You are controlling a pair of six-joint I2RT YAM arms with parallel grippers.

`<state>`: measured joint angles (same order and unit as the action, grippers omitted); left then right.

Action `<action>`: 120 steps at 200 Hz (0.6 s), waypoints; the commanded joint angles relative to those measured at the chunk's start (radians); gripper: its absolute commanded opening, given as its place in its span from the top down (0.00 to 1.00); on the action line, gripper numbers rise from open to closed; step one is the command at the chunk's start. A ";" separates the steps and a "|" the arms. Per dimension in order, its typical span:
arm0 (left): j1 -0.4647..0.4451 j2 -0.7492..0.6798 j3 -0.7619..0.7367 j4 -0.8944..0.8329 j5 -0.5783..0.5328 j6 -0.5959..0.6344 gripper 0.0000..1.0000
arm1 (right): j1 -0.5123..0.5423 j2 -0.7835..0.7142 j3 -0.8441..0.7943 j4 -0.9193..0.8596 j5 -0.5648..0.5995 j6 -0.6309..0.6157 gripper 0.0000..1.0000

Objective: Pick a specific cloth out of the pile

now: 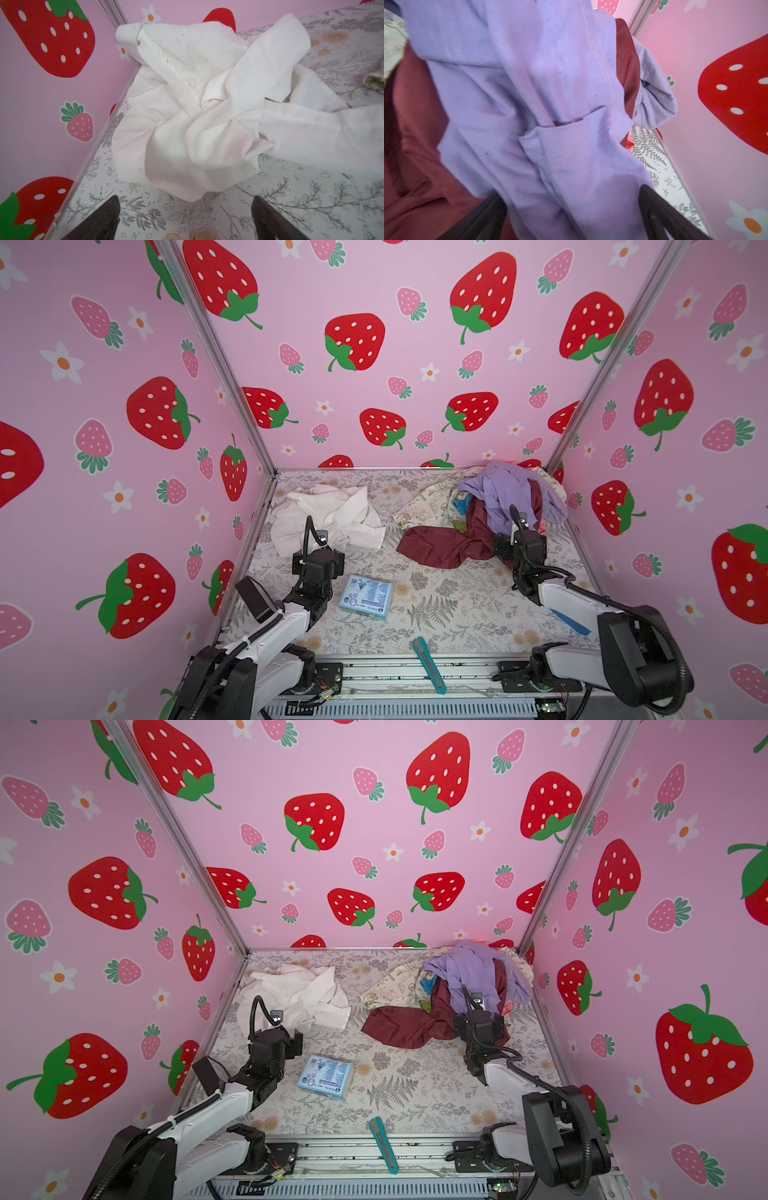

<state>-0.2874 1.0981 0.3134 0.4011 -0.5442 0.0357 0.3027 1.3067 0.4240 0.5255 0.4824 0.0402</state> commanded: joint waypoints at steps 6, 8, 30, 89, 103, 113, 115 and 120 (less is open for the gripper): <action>0.023 0.081 -0.029 0.283 -0.012 0.035 0.01 | -0.012 0.057 -0.074 0.305 0.095 -0.067 0.00; 0.025 0.088 -0.029 0.288 -0.011 0.032 0.01 | -0.013 0.060 -0.082 0.322 0.094 -0.069 0.00; 0.051 0.154 -0.022 0.332 0.019 0.021 0.01 | -0.025 0.094 -0.153 0.517 0.093 -0.078 0.00; 0.158 0.198 -0.021 0.415 0.143 -0.025 0.01 | -0.073 0.107 -0.180 0.626 0.035 -0.067 0.00; 0.194 0.205 -0.035 0.458 0.186 -0.042 0.01 | -0.079 0.110 -0.183 0.638 0.011 -0.053 0.00; 0.222 0.208 -0.039 0.467 0.223 -0.073 0.01 | -0.086 0.117 -0.194 0.670 -0.013 -0.038 0.00; 0.226 0.210 -0.040 0.471 0.231 -0.077 0.01 | -0.088 0.123 -0.198 0.683 -0.018 -0.036 0.00; 0.235 0.219 -0.045 0.494 0.246 -0.085 0.01 | -0.093 0.140 -0.207 0.715 -0.033 -0.034 0.00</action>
<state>-0.1005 1.3003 0.2897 0.7895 -0.3954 0.0097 0.2302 1.4139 0.2443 1.1049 0.5064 -0.0189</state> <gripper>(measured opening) 0.993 0.996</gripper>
